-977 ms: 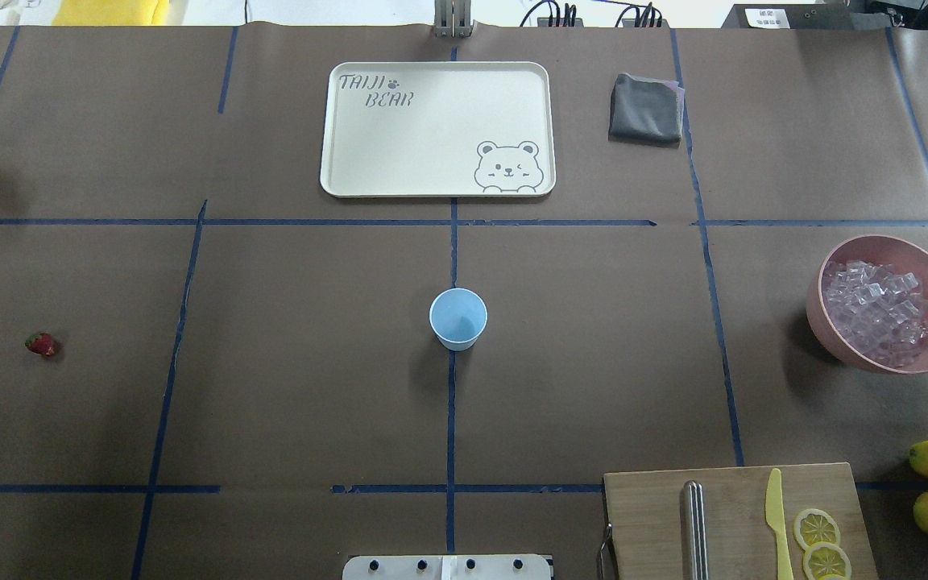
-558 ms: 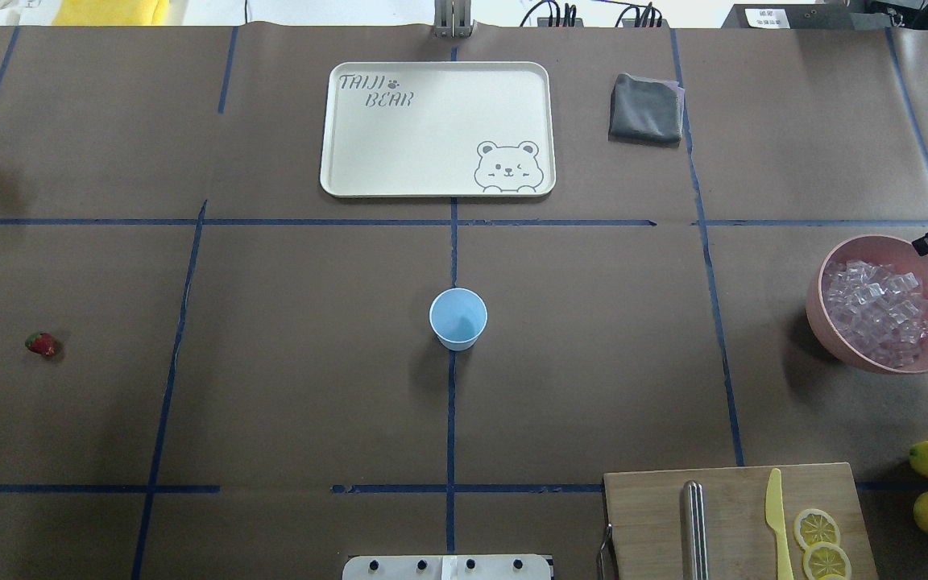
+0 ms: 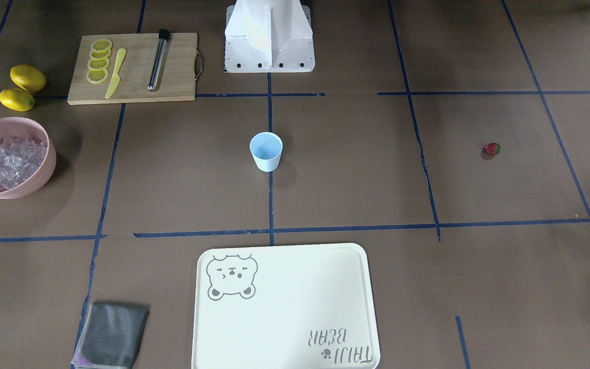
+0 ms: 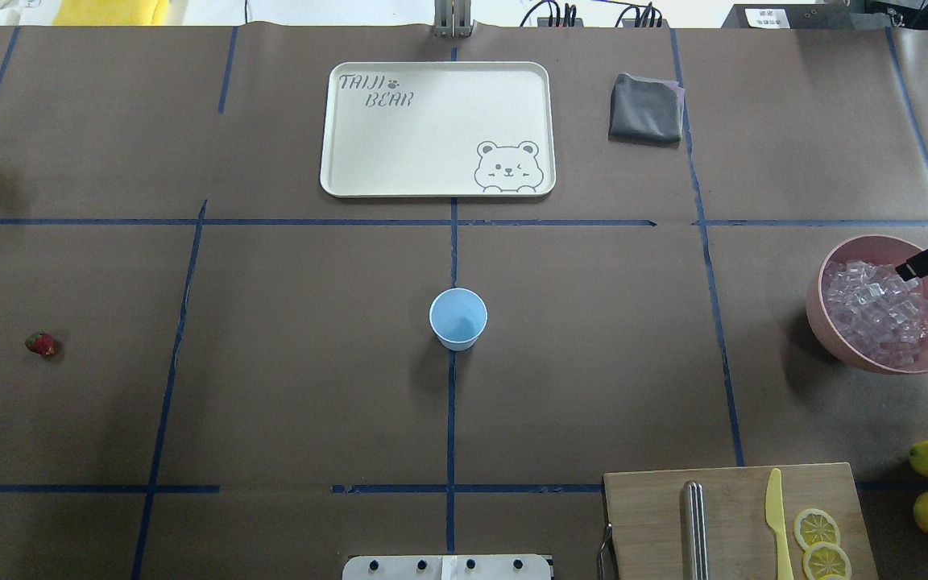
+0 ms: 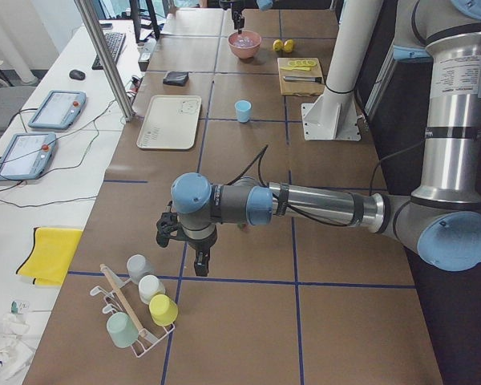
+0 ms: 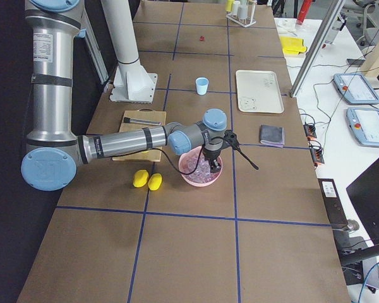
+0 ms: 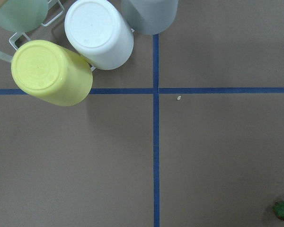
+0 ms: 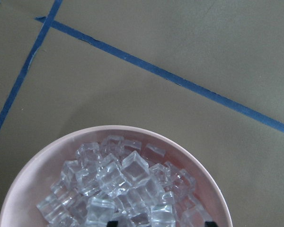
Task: Put ice and strawberries in cup
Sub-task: 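Lower the right gripper into the pink bowl of ice cubes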
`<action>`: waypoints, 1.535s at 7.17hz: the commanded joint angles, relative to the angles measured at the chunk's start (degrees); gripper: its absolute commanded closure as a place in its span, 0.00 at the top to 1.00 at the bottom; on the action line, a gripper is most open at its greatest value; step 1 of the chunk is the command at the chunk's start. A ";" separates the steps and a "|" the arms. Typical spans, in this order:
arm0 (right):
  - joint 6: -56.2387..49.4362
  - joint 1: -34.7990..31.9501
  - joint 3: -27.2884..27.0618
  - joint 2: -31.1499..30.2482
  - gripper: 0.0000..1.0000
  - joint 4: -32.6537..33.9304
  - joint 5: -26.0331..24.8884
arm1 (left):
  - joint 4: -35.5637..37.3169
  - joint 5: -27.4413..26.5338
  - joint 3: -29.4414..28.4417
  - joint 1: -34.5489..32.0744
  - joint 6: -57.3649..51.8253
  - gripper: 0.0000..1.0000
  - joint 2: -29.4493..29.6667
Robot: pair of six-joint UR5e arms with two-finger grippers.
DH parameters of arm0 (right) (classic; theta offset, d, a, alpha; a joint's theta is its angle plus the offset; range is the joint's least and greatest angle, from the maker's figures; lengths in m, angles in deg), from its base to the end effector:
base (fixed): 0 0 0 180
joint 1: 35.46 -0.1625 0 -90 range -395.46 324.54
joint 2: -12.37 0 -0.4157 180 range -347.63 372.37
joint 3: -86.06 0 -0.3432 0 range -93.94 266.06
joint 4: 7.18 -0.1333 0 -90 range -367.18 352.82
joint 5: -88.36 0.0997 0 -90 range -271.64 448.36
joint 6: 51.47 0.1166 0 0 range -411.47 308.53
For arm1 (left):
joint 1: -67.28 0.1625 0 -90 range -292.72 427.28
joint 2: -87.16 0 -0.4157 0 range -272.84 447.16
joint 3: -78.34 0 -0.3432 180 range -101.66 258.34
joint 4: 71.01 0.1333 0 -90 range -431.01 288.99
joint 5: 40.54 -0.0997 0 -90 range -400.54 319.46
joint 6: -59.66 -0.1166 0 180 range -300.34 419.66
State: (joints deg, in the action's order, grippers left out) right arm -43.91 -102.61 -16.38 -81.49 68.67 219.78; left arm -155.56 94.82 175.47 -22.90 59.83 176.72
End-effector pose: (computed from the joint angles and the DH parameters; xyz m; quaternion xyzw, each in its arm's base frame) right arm -0.1180 -0.4246 0.5682 0.0869 -0.3829 -0.1911 0.8996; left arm -0.0517 -0.4390 0.6180 0.0100 0.3856 0.0014 0.9226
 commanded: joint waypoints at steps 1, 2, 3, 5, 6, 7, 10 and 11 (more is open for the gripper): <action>0.00 0.78 1.80 0.52 0.67 -0.08 -0.10 | 0.00 0.00 -0.01 0.00 0.00 1.00 0.00; 0.00 0.78 1.98 0.96 0.67 0.00 -0.10 | 0.00 0.00 -0.01 0.00 0.00 1.00 0.00; 0.00 0.87 2.25 1.05 0.66 0.09 -0.10 | 0.00 0.00 0.07 0.00 0.00 1.00 0.00; 0.00 1.31 2.42 1.31 0.66 0.09 -0.10 | 0.00 0.00 0.07 0.00 0.00 1.00 0.00; 0.00 1.49 2.95 1.66 0.66 0.18 -0.80 | 0.00 0.00 0.07 0.00 0.00 1.00 0.00; 0.00 1.49 3.21 1.58 0.66 0.09 -0.98 | 0.00 0.00 0.16 0.00 0.00 1.00 0.00; -0.08 1.58 3.48 1.58 0.66 0.18 -1.25 | 0.00 0.00 0.34 0.00 0.00 1.00 0.00; 0.00 1.58 3.48 1.49 0.66 0.18 -1.16 | 0.00 0.00 0.34 0.00 0.09 1.00 0.00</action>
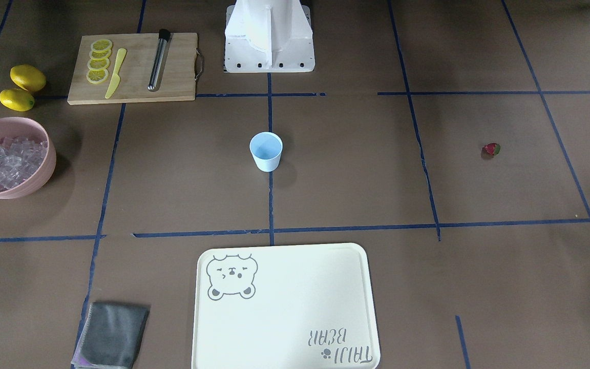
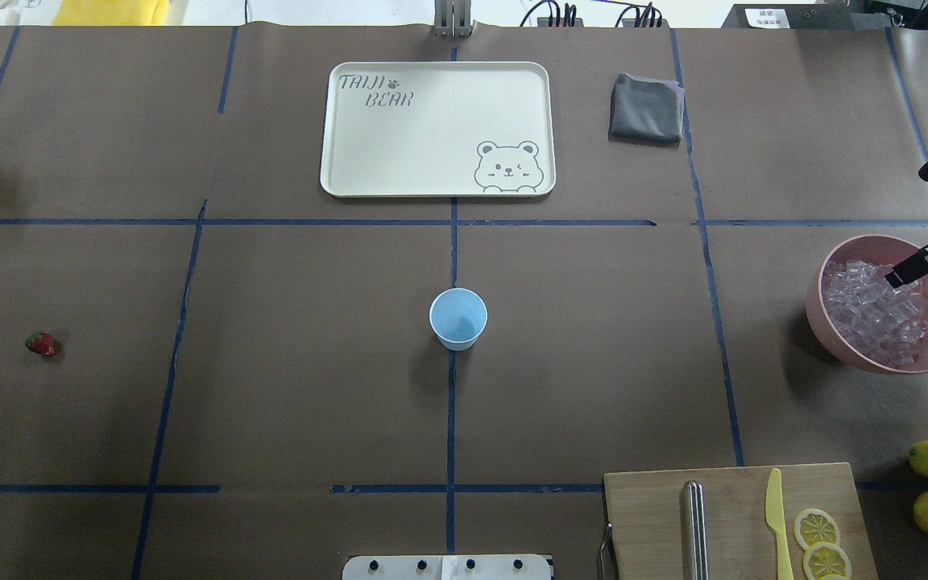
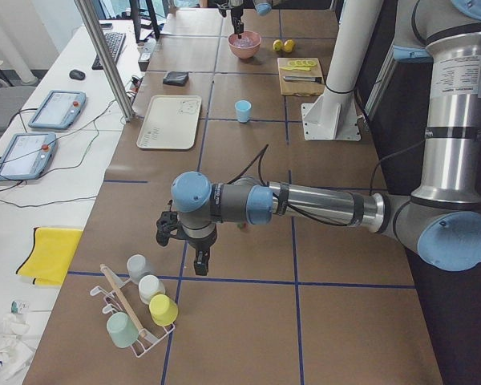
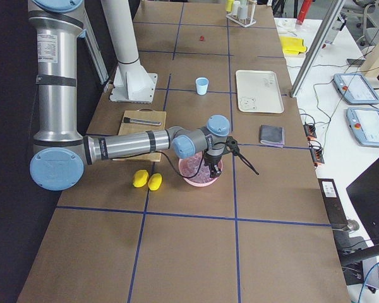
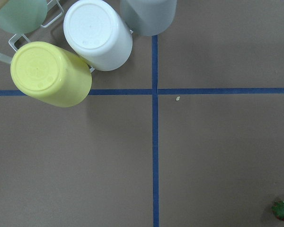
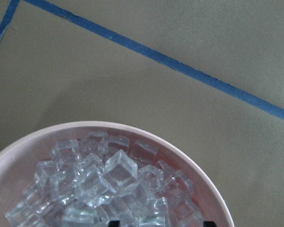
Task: Put ice and strawberries in cup
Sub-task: 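Lower the right gripper into the pink bowl of ice cubes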
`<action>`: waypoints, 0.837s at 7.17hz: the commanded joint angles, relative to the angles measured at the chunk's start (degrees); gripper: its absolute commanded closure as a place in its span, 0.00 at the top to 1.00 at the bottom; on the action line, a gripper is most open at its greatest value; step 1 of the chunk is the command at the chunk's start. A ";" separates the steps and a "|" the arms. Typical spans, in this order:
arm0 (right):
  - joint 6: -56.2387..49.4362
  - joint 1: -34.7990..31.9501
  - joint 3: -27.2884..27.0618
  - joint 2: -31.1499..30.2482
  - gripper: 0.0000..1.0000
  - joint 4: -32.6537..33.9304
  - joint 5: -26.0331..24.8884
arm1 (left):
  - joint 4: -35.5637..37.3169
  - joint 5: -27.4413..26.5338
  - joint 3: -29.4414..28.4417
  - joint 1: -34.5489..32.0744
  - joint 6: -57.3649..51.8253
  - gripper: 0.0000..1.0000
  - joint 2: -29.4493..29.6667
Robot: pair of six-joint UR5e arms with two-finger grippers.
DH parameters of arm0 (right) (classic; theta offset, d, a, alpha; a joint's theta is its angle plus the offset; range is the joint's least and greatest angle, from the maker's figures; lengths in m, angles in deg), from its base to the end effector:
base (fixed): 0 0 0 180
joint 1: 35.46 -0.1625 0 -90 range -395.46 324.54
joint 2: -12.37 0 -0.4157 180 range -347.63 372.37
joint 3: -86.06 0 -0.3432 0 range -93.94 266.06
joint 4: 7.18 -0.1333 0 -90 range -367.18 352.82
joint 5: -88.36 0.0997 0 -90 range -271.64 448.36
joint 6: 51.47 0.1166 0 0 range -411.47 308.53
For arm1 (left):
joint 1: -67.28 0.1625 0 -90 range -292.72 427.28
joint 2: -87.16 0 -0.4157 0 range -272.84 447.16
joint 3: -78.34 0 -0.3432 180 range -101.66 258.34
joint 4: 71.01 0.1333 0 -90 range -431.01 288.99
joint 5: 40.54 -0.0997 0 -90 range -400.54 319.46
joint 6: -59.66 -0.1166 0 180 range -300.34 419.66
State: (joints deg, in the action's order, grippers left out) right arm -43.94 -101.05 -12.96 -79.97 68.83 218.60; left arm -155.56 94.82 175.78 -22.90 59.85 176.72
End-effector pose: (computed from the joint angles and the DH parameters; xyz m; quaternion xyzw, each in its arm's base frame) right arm -0.1326 -0.4325 0.5860 0.0688 -0.3717 -0.1966 0.9047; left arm -0.0517 -0.4392 0.6156 0.0124 0.3855 0.0022 0.9226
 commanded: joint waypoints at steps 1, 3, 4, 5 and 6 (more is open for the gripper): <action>0.04 0.37 -0.03 -0.21 0.66 0.10 0.02 | 0.00 0.00 0.12 0.00 0.07 1.00 0.00; 0.04 1.25 -0.03 -0.65 0.65 0.10 -0.07 | 0.09 0.00 0.21 0.00 0.07 1.00 0.00; 0.04 1.43 -0.03 -0.74 0.65 0.19 -0.07 | 0.09 0.00 0.21 0.00 0.07 1.00 0.00; 0.04 1.43 -0.03 -0.91 0.64 0.10 -0.07 | 0.09 0.00 0.21 0.00 0.07 1.00 0.00; 0.04 1.43 0.06 -1.09 0.63 0.19 -0.07 | 0.09 0.00 0.21 0.00 0.07 1.00 0.00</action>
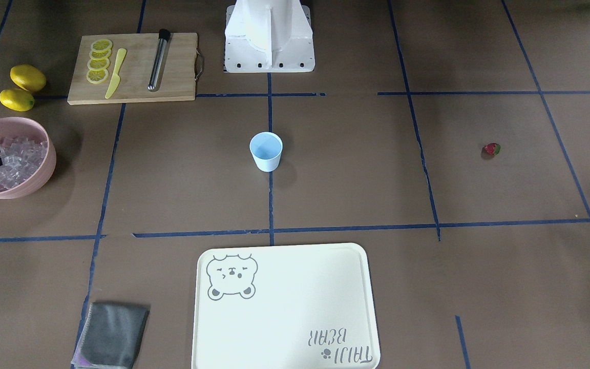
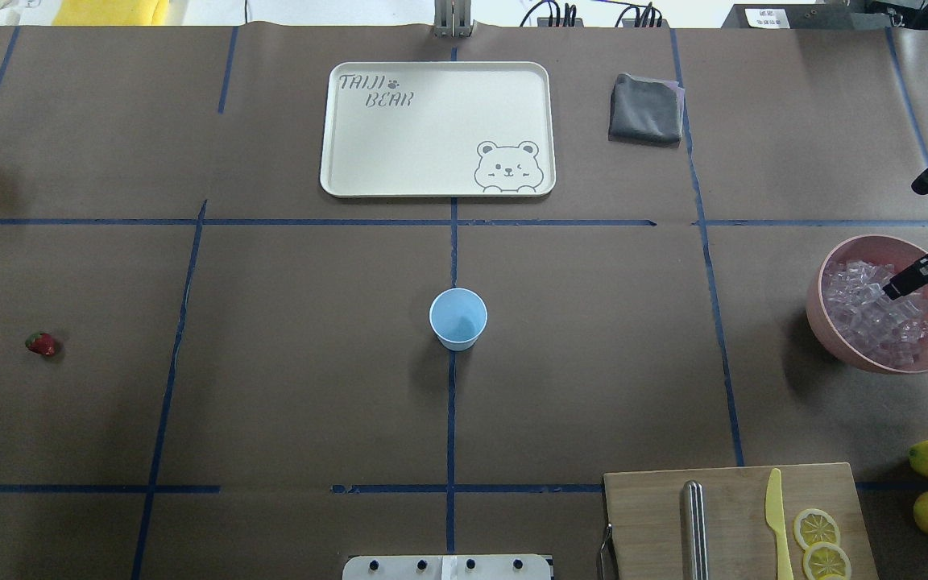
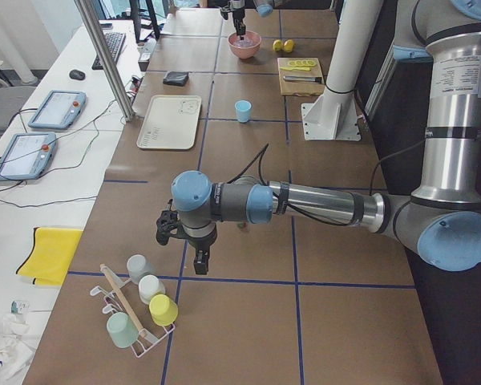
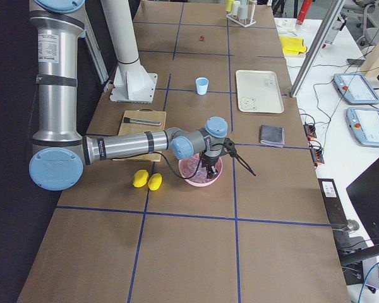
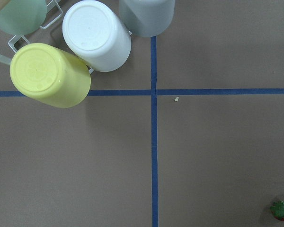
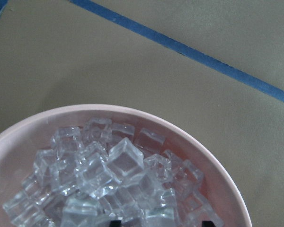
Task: Put ice and strawberries in cup
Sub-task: 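Close the right gripper on an ice cube and lift it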
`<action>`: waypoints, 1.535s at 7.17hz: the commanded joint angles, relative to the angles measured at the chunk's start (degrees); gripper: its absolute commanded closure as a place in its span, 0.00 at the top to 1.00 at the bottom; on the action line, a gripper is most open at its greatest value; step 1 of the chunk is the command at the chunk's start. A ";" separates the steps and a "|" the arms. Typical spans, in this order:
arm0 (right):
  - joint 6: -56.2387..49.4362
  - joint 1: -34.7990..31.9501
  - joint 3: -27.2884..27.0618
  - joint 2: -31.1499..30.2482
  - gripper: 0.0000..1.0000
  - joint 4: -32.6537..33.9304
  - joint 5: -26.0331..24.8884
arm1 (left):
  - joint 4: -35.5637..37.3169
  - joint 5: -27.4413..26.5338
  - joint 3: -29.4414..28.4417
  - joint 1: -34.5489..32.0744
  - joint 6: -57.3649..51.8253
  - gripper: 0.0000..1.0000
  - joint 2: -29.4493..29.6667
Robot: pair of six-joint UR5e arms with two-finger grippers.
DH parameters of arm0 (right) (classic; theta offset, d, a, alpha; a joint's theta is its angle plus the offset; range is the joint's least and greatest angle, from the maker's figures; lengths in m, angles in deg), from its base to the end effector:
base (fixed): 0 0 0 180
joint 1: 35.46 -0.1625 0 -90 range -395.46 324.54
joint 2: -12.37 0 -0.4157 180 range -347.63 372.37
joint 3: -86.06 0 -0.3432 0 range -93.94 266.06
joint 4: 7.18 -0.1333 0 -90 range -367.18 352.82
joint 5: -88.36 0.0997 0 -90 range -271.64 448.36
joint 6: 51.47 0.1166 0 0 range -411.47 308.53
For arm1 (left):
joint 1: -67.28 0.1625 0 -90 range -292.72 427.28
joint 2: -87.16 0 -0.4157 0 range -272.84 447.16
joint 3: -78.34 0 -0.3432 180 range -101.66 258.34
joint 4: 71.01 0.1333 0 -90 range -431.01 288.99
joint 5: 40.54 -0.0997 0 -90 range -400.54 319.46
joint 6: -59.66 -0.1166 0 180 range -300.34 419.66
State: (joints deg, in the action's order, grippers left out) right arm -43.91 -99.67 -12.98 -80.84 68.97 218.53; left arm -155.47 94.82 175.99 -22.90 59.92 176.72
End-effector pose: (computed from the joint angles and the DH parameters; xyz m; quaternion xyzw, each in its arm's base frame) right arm -0.1400 -0.4233 0.5930 0.0567 -0.3702 -0.2045 0.9044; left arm -0.0517 -0.4392 0.6141 0.0132 0.3856 0.0021 0.9226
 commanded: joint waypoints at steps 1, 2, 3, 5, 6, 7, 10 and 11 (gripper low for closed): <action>-0.09 0.05 0.08 -0.22 0.61 0.05 0.00 | 0.00 0.00 0.00 0.00 0.00 1.00 0.09; -0.09 0.05 0.08 -0.30 0.54 0.05 0.00 | 0.00 0.00 0.00 0.00 0.00 1.00 0.09; -0.09 0.05 0.08 -0.22 0.41 0.05 0.00 | 0.00 0.00 0.00 0.00 0.00 1.00 0.09; -0.61 -0.04 -0.01 -0.30 0.12 0.05 0.00 | 0.00 0.00 -0.09 0.00 0.00 1.00 0.18; -0.79 -0.21 -0.10 -0.30 0.03 0.05 0.00 | 0.00 0.00 -0.09 0.00 0.09 1.00 0.70; -0.79 -0.56 -0.62 -0.39 0.01 -0.04 0.17 | 0.09 0.09 -0.09 0.00 0.09 1.00 0.79; -0.88 -5.65 -10.59 -1.80 0.00 7.54 2.63 | 0.26 1.75 -0.09 0.00 0.09 1.00 0.79; -0.88 -6.27 -15.78 -1.10 0.00 14.57 2.64 | 0.26 1.76 -0.09 0.00 0.09 1.00 0.71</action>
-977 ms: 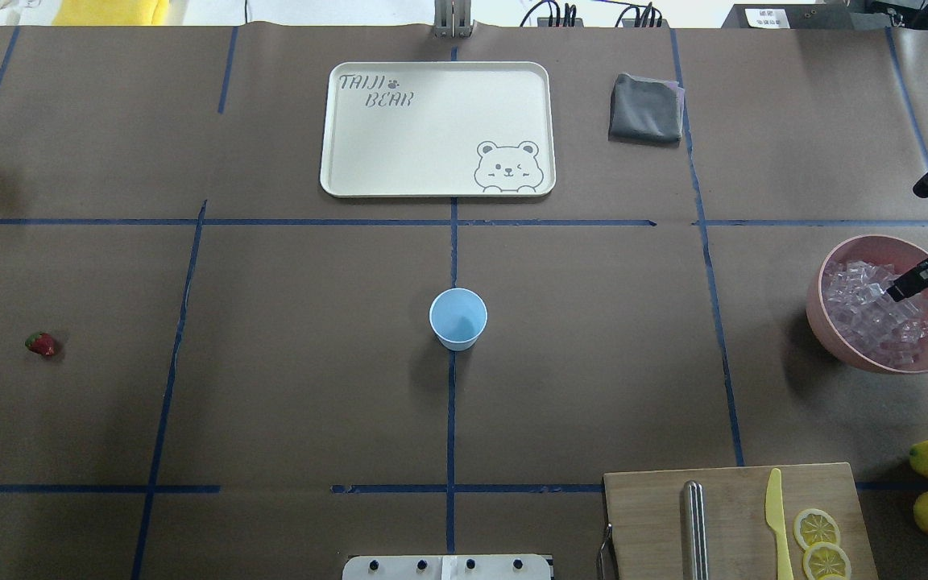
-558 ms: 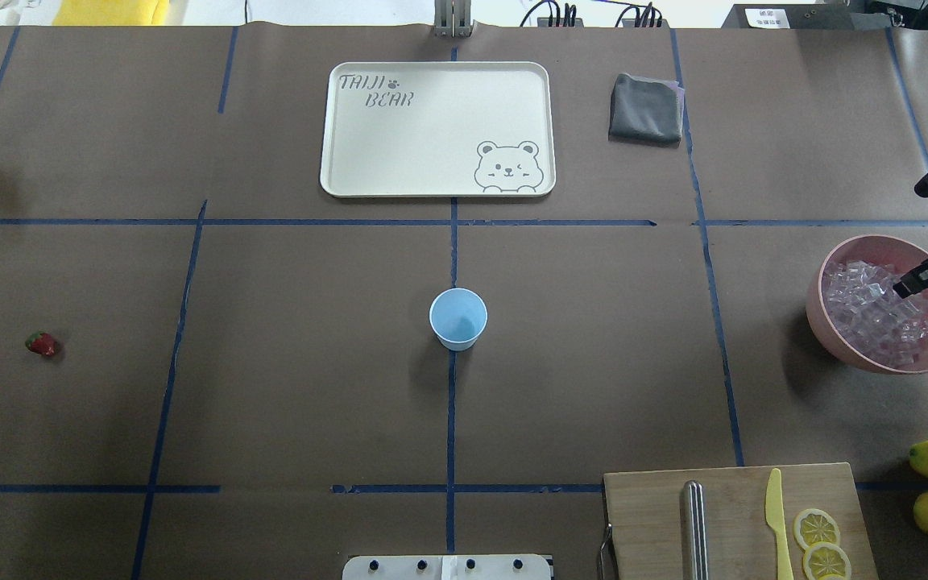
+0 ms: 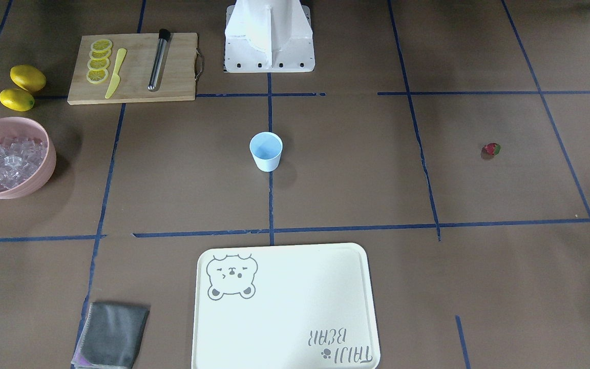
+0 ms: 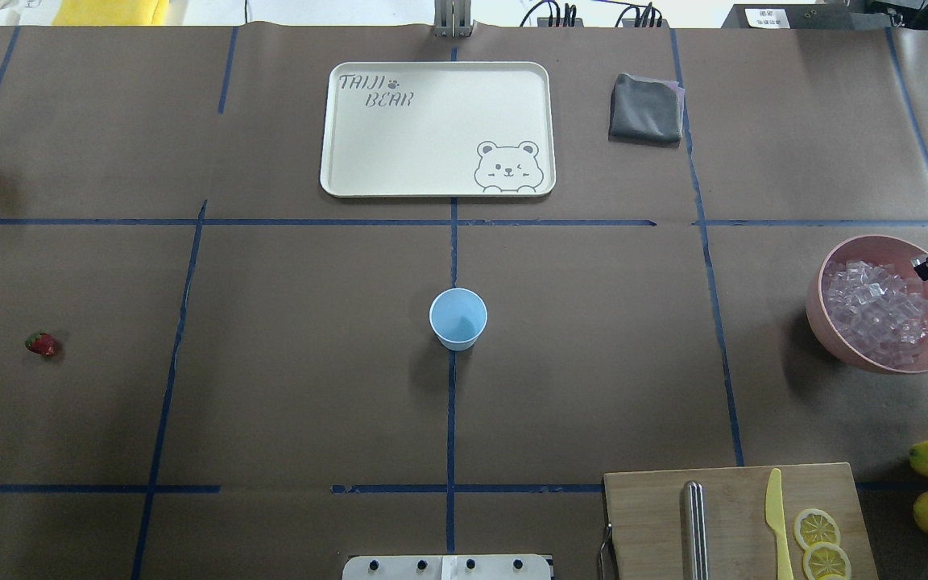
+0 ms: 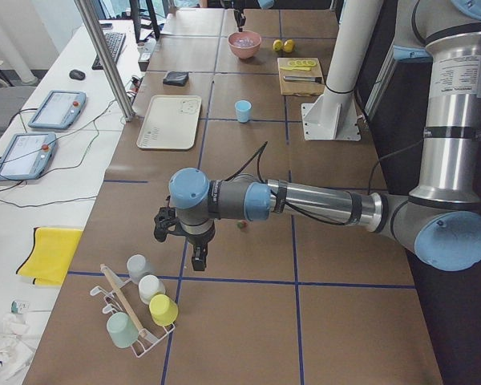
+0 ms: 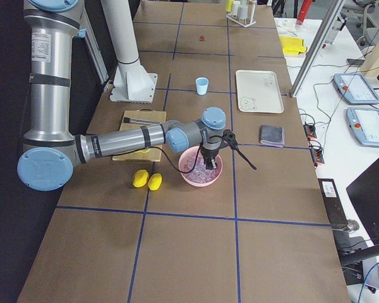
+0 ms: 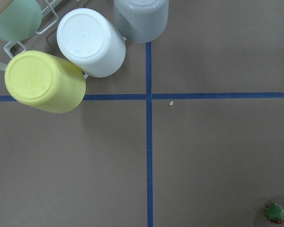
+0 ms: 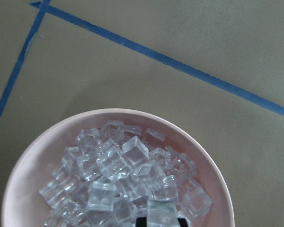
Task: Put ice and strawberries in cup
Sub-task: 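Close the right gripper on an ice cube and lift it, then carry the ice cube with the right gripper over the blue cup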
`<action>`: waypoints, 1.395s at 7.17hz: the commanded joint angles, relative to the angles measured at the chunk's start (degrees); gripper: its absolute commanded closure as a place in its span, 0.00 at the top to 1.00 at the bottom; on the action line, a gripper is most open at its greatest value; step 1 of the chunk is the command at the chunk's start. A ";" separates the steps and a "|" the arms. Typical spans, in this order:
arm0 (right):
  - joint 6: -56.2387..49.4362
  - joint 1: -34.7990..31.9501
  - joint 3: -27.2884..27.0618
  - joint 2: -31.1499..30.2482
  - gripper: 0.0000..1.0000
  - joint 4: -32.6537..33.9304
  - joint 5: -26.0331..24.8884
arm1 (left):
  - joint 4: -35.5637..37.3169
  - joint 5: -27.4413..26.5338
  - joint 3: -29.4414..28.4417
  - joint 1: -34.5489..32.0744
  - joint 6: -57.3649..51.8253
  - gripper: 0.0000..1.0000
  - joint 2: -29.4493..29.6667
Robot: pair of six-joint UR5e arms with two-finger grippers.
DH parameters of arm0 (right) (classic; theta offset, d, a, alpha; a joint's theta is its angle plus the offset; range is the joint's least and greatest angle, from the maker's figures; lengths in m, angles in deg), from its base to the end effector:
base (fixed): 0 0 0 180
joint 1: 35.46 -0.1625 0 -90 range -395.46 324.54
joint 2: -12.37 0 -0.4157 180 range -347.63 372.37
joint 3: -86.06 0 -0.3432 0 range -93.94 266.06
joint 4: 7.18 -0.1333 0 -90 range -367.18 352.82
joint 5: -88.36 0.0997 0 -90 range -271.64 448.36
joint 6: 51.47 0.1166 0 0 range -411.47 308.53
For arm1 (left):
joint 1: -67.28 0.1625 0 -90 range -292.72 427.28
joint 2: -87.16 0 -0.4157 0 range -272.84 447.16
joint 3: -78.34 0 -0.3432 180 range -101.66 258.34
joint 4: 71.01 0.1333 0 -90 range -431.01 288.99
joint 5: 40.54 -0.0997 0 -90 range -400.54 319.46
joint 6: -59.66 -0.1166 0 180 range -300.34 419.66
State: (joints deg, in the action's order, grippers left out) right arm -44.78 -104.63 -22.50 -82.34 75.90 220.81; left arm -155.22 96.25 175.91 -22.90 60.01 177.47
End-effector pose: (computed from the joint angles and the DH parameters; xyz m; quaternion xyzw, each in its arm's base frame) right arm -0.0993 -0.4146 0.5397 0.0785 -0.3858 -0.1776 0.9019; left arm -0.0497 -0.4446 0.6073 0.0161 0.3970 0.0030 0.9177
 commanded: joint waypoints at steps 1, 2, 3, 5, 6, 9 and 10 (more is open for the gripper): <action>0.00 -1.33 -8.92 2.76 0.00 11.20 0.35 | -0.17 0.33 -0.19 0.00 0.00 1.00 -0.04; 1.04 -1.15 -8.95 7.04 0.00 13.23 0.44 | -0.17 0.50 -0.28 0.00 0.35 1.00 0.05; 3.75 -0.37 -8.86 12.05 0.00 16.12 1.05 | -0.25 1.20 -0.10 0.00 1.74 1.00 0.05; 21.25 7.76 -8.34 23.28 0.00 16.77 2.90 | -0.25 1.20 0.34 0.00 2.55 1.00 0.05; 32.75 14.25 -7.64 29.26 0.00 16.68 1.51 | -0.25 1.12 0.25 0.00 2.55 1.00 0.13; 48.12 29.04 -4.06 40.09 0.00 16.15 -10.69 | -0.17 0.15 0.25 0.26 3.95 1.00 0.57; 49.12 32.48 -0.55 43.35 0.00 16.15 -13.16 | -0.25 -0.63 0.25 0.44 4.13 1.00 0.84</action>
State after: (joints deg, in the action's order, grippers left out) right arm 1.28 -77.03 -26.73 -43.51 92.10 211.41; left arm -155.44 96.34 176.17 -22.63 63.66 178.04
